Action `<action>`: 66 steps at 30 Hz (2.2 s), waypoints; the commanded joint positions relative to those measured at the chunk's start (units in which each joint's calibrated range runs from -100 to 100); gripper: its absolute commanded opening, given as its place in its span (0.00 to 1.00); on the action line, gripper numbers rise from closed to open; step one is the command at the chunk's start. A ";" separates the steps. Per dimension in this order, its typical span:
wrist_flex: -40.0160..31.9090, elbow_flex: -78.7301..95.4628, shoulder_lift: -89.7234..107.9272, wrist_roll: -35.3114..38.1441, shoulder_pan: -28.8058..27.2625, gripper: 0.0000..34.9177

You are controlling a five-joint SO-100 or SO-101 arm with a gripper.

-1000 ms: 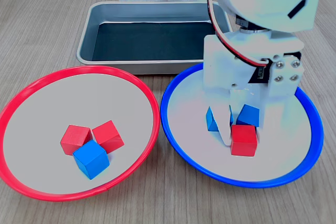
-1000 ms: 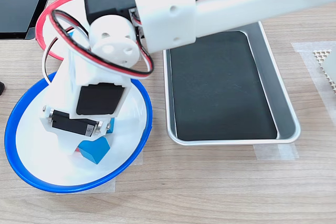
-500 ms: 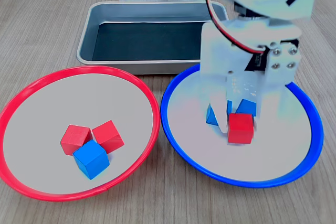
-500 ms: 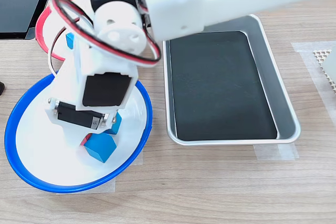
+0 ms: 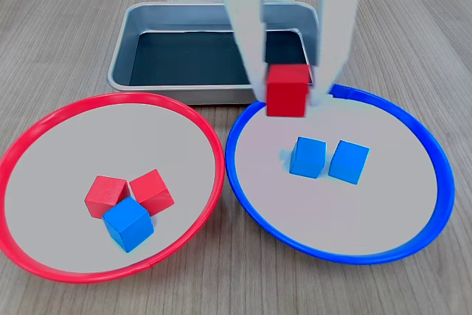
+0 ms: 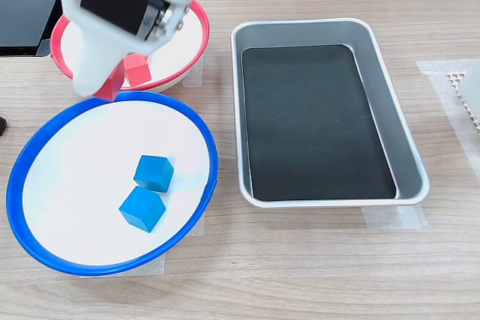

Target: Relocate any misplaced blocks to their matching dishes.

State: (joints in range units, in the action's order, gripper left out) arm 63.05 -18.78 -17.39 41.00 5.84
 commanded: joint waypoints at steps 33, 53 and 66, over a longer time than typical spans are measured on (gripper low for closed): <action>-8.20 4.08 -9.43 11.18 -19.63 0.30; -8.53 8.45 4.30 12.21 -20.76 0.32; -17.28 11.82 3.87 19.98 -17.65 0.28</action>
State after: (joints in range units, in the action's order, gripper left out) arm 46.57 -6.99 -16.11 61.03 -12.21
